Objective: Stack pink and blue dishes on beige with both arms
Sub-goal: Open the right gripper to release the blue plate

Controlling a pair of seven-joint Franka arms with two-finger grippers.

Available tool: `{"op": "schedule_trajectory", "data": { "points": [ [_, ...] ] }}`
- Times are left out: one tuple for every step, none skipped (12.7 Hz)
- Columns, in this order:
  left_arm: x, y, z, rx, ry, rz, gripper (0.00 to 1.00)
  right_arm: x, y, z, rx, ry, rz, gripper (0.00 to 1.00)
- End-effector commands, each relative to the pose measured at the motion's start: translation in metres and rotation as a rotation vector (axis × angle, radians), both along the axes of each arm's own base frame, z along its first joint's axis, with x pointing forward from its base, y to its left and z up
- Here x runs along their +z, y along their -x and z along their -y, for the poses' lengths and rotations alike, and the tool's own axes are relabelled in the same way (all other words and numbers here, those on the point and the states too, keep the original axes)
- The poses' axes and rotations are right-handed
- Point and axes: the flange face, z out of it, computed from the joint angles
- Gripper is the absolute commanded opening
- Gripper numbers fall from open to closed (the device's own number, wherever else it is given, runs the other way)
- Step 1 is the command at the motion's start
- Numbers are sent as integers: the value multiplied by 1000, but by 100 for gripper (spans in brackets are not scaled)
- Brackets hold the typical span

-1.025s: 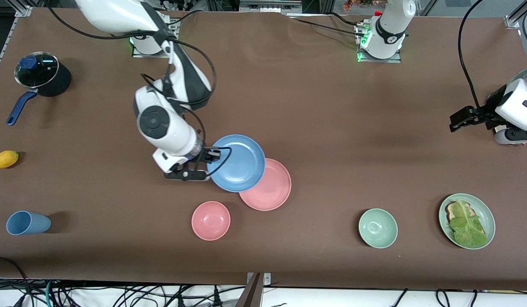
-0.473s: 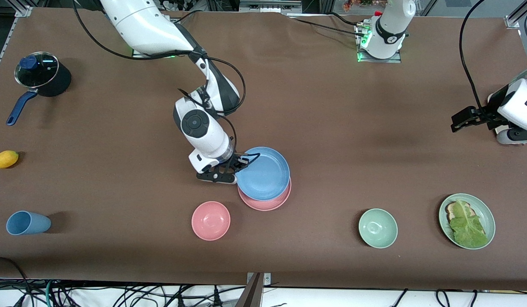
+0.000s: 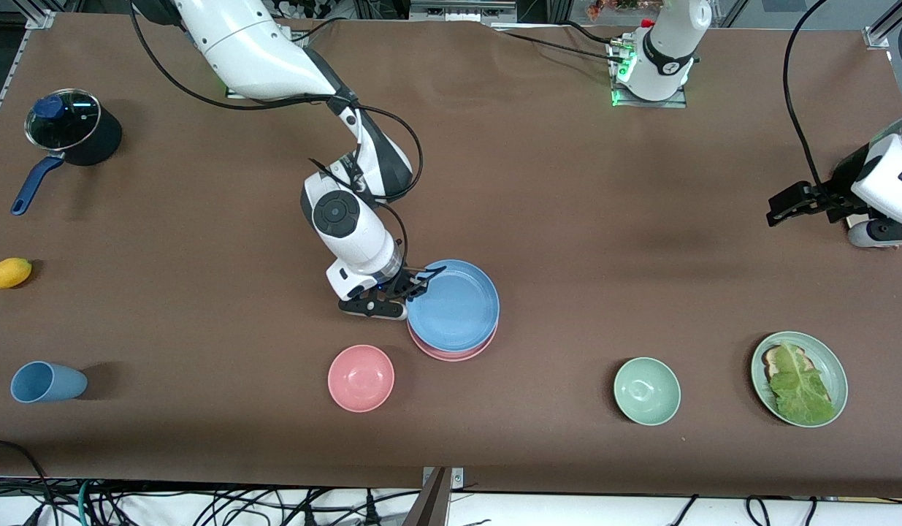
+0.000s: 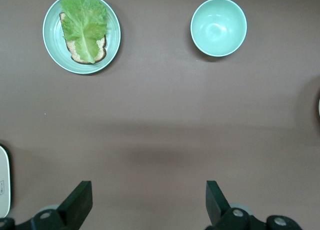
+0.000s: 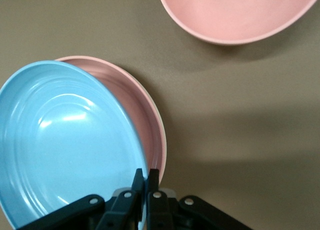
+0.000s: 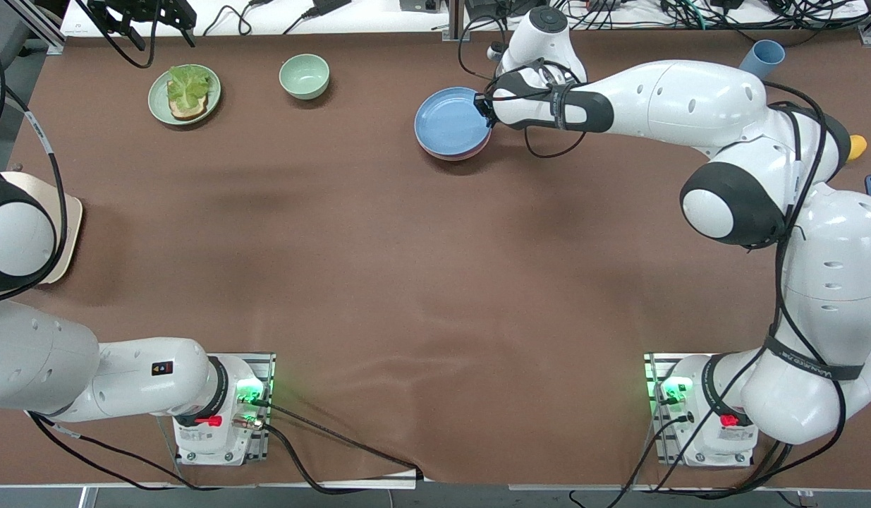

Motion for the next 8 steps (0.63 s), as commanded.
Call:
{"op": "schedule_trajectory", "data": {
  "points": [
    [5, 2, -2, -13, 22, 14, 100, -4, -13, -10, -7, -10, 30, 0],
    [5, 2, -2, -13, 22, 14, 100, -5, -13, -10, 0, -1, 36, 0],
    [5, 2, -2, -13, 22, 14, 100, -9, -13, -10, 2, 4, 34, 0],
    [5, 2, -2, -11, 22, 14, 100, -10, -13, -10, 1, 4, 34, 0],
    [5, 2, -2, -11, 20, 14, 100, -10, -13, -10, 1, 4, 34, 10],
    [5, 2, -2, -10, 20, 14, 100, -10, -13, -10, 2, 5, 34, 34],
    [5, 2, 0, -11, 20, 14, 100, -9, -13, -9, 5, 8, 38, 47],
    [5, 2, 0, -10, 20, 14, 100, -8, -14, -9, 10, 13, 42, 57]
  ]
}}
